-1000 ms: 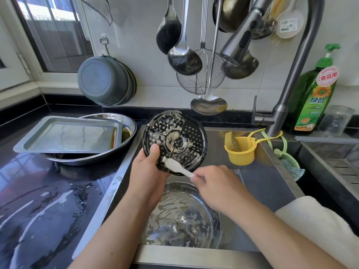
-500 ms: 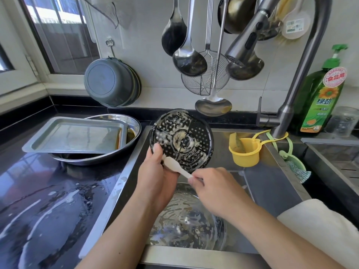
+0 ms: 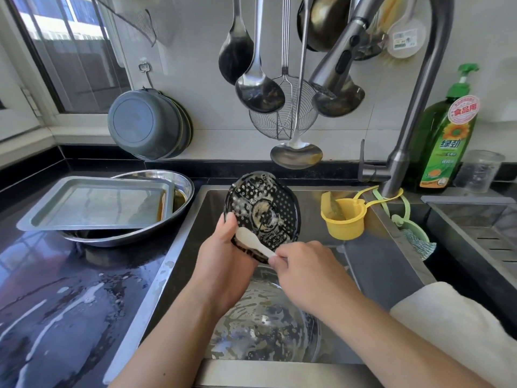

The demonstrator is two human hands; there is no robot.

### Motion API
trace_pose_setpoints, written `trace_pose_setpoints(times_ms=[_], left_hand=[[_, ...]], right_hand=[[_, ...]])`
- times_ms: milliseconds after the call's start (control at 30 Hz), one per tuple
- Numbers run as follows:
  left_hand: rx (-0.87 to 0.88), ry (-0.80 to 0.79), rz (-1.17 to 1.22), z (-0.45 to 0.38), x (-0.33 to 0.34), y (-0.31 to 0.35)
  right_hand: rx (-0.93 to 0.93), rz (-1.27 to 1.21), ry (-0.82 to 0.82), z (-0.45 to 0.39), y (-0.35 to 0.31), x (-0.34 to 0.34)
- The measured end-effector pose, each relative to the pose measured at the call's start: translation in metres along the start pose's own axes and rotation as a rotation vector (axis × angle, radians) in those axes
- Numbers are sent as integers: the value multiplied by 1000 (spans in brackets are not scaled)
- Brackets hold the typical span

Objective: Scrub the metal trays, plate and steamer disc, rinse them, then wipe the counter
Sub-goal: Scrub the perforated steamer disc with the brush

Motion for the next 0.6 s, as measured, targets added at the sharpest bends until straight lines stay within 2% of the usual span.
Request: trace_pose_setpoints(times_ms=[67,167,367,600], left_hand=[[-66,-96,-75,1,9,-5],[-137,-112,-249,2,9,-16],[-163,68,-558,3,-9,-13],[-145,185,-601,5,-15,-6]], right_hand=[[0,-2,44,0,-1,-4],[16,4,86,0,-1,-12],[101,56,86,-2,11,-15],[260,-15,164,-8,45,-31]])
Point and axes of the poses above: each hand's wrist, its own z-axis away from the middle knuckle, its own x-axis out of the palm, y = z × x, the point moved 7 cm from there along -z, towards the middle knuckle, and after that the axes turned 15 degrees about -y, right-handed, at the moved point
